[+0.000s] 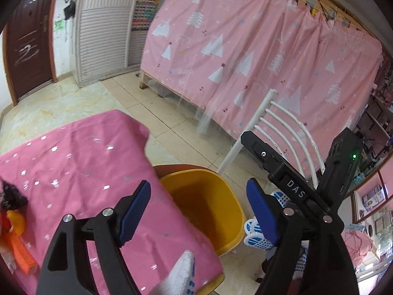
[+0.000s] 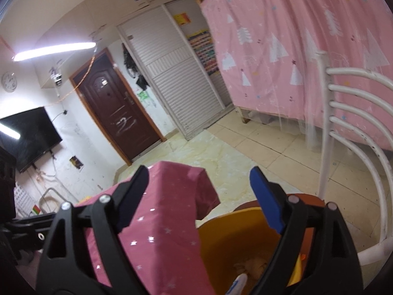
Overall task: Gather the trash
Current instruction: 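Carry both items to the yellow bin and open both tools to drop them, then move both tools back over the table toward the remaining items, then grasp the pink-and-black sock with the left tool while the right grasps the black plastic bag, then carry both to the yellow bin and open the right tool to drop the black bag, then open the left tool over the yellow bin to drop the sock, then move both tools back over the table toward the remaining items, then grasp the red knit hat with the right tool while the left grasps the white tissue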
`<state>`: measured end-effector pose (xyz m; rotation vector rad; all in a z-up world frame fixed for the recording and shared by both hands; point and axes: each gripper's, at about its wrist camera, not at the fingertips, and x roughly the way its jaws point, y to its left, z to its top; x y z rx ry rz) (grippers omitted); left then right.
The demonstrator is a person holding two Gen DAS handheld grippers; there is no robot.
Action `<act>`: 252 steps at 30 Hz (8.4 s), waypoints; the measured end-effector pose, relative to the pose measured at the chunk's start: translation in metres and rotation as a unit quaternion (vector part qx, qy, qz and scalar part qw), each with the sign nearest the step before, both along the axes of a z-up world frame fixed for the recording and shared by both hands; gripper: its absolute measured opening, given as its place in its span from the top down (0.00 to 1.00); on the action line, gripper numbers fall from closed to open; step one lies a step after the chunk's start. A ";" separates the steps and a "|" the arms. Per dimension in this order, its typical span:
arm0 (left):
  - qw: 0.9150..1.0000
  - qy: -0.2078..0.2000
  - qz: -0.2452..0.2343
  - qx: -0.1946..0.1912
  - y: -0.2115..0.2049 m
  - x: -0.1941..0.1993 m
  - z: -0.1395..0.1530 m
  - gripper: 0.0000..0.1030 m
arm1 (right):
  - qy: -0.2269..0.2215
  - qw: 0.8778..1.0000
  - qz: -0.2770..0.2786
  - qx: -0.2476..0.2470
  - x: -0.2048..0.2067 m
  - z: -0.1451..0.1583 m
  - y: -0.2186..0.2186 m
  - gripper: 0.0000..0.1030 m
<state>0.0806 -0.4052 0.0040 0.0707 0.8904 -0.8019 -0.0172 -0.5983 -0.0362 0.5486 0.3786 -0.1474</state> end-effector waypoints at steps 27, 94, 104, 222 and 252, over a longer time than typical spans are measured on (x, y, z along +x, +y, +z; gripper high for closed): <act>0.972 -0.067 0.226 -0.015 0.258 0.045 0.043 0.23 | 0.035 0.977 0.190 -0.089 0.088 0.028 0.190 0.11; 0.933 -0.115 0.334 0.067 0.363 0.073 0.019 0.66 | 0.065 0.959 0.255 -0.107 0.147 0.022 0.281 0.71; 0.954 -0.139 0.260 0.060 0.285 0.044 0.041 0.66 | 0.033 0.977 0.186 -0.103 0.096 0.032 0.213 0.71; 0.972 0.014 0.227 0.054 0.350 0.059 -0.079 0.56 | 0.062 0.925 0.330 -0.180 0.140 0.036 0.380 0.13; 0.965 -0.001 0.260 0.026 0.398 0.024 -0.054 0.85 | 0.079 0.898 0.371 -0.221 0.168 0.023 0.437 0.89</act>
